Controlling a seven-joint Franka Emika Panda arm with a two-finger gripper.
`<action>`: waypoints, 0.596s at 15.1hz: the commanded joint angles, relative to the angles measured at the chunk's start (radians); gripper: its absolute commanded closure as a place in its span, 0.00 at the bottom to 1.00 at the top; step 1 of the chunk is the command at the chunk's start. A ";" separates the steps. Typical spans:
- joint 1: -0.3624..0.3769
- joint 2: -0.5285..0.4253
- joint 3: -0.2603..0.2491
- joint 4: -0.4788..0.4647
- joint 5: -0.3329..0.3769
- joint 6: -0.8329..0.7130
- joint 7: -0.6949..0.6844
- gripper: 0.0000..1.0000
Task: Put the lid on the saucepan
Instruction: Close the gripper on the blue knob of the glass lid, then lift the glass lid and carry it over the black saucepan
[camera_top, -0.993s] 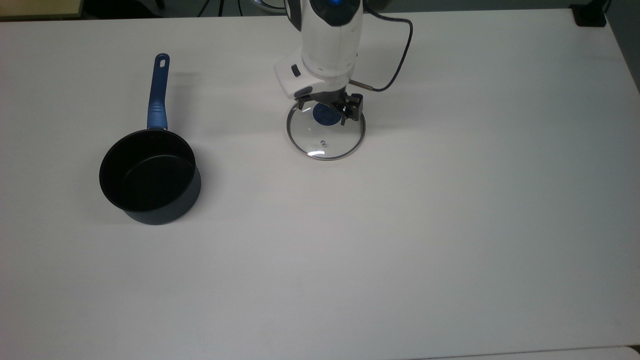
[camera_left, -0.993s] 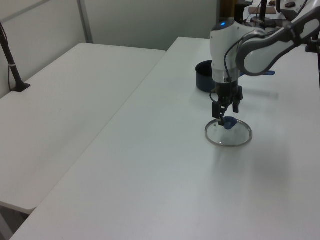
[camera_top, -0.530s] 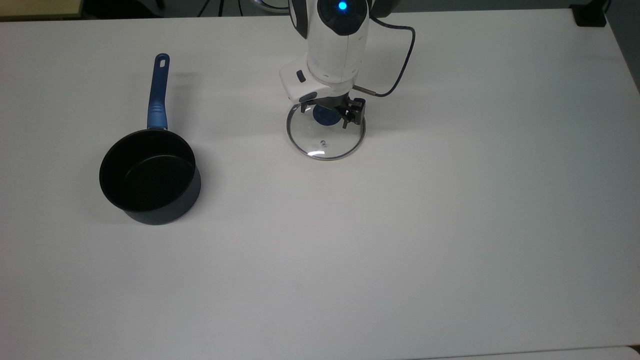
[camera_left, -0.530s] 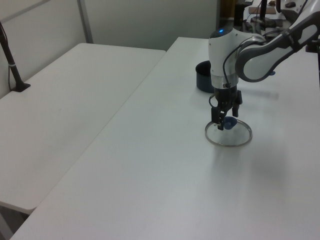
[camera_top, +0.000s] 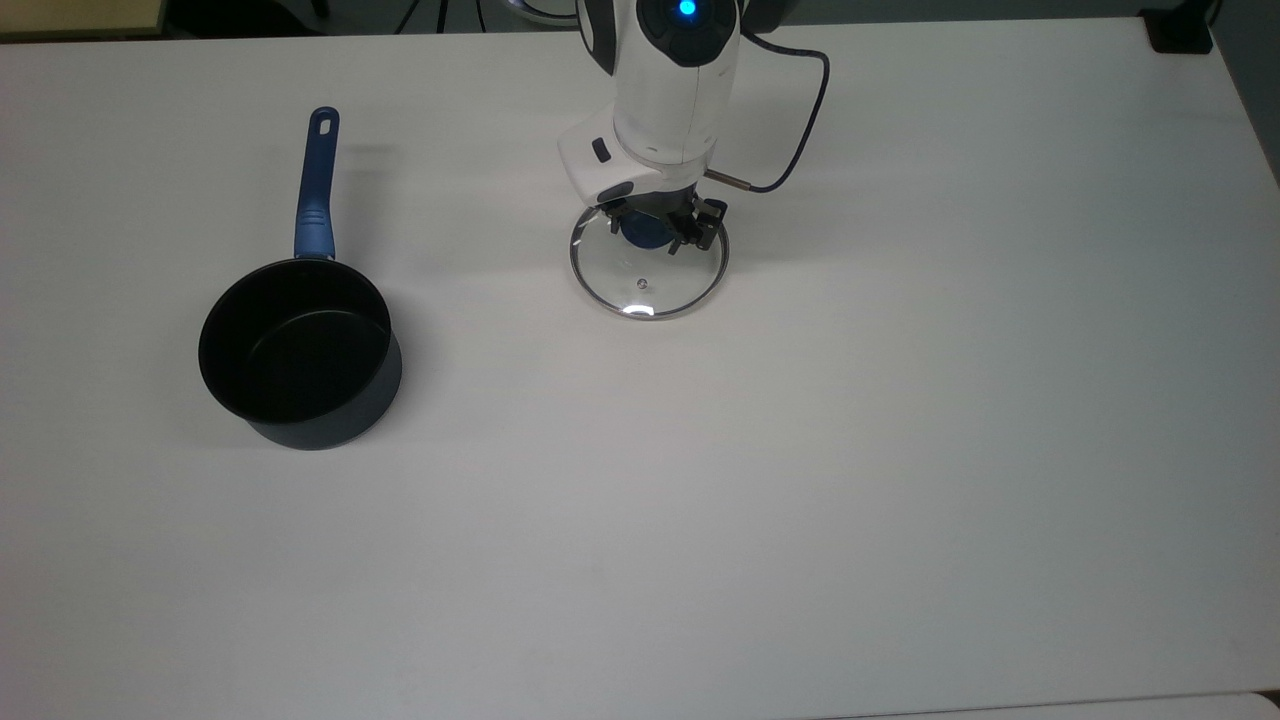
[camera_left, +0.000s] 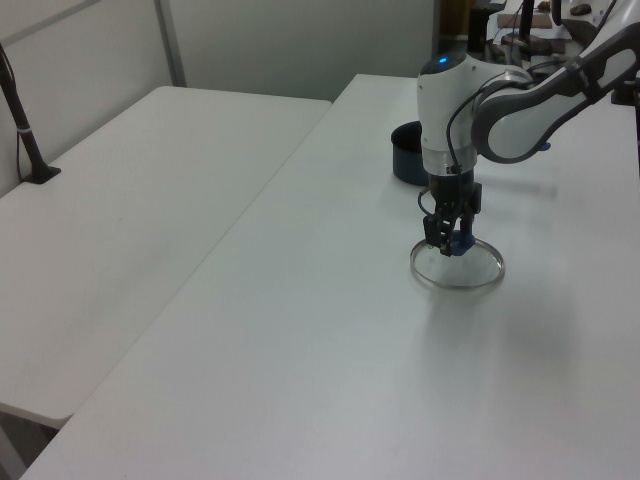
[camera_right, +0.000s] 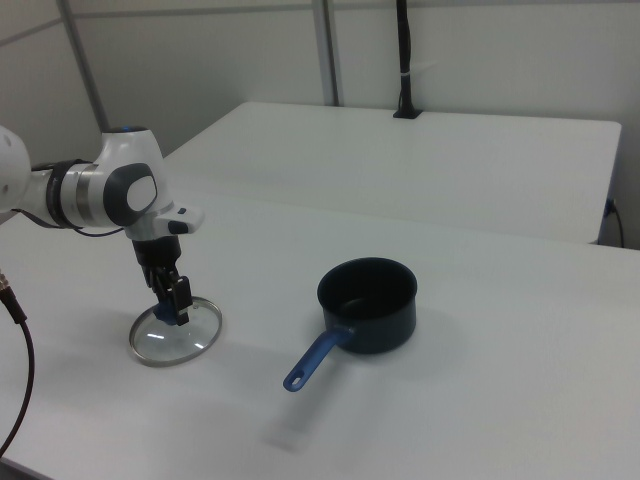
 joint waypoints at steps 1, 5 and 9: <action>0.000 -0.070 -0.002 -0.009 -0.018 -0.049 0.013 0.59; -0.026 -0.139 -0.006 0.052 -0.018 -0.201 -0.048 0.59; -0.059 -0.163 -0.054 0.192 -0.021 -0.357 -0.131 0.59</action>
